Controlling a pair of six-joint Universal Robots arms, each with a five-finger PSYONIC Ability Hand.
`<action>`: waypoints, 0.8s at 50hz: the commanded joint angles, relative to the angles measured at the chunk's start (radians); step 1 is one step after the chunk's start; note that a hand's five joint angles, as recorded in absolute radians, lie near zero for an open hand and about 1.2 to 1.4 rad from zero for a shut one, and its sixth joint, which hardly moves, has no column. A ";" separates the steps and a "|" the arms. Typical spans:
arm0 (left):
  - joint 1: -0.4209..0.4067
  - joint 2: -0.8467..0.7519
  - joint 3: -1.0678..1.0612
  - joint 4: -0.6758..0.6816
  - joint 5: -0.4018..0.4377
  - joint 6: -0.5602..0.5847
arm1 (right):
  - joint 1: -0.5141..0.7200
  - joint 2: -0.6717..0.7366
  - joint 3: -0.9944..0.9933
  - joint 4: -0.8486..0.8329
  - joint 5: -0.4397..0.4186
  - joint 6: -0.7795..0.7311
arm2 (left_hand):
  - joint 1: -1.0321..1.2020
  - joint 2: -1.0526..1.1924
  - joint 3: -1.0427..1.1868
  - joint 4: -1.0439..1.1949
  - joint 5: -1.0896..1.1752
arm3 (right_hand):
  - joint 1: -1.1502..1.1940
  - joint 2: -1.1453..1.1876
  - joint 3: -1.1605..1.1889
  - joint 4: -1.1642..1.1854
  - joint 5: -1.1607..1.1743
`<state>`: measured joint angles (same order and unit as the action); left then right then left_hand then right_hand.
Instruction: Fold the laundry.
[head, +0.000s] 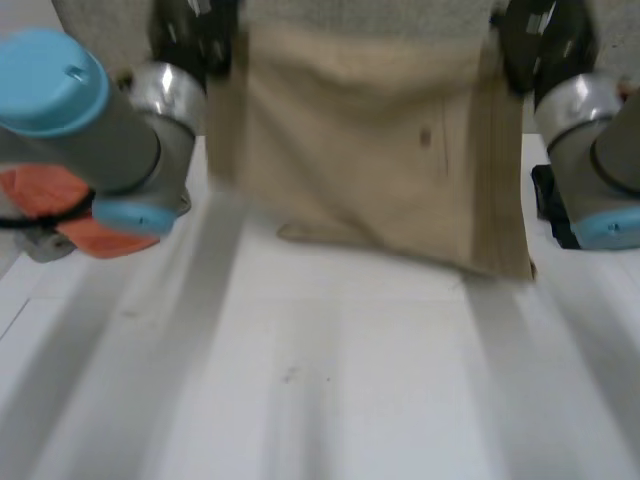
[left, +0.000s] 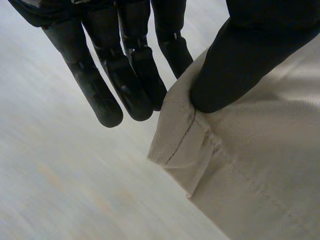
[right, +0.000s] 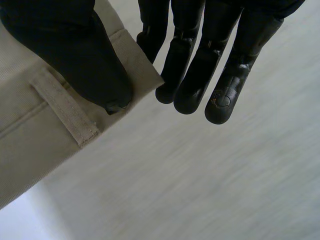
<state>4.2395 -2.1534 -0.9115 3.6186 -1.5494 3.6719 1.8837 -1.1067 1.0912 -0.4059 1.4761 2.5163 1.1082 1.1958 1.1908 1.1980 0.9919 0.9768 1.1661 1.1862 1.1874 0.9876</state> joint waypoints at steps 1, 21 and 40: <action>-0.009 0.131 -0.046 0.278 -0.014 -0.001 | 0.044 -0.053 -0.045 -0.203 0.010 0.013 | 0.288 0.200 0.205 0.198 0.230 | 0.419 0.230 0.210 0.209 0.234; -0.015 0.201 -0.731 0.086 -0.038 0.011 | 0.066 0.083 0.265 -0.013 -0.134 0.001 | 0.288 0.200 0.205 0.198 0.230 | 0.419 0.230 0.210 0.209 0.234; -0.069 0.549 -1.035 -0.424 -0.037 0.010 | 0.035 -0.195 0.590 0.510 -0.148 -0.076 | 0.288 0.200 0.205 0.198 0.230 | 0.419 0.230 0.210 0.209 0.234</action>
<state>4.1739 -1.7367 -1.8999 3.3907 -1.5878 3.6835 1.9357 -1.1684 1.6240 -0.0524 1.3308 2.4655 1.1138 1.1994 1.1933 1.2014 1.0011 0.9808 1.1661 1.1862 1.1878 0.9877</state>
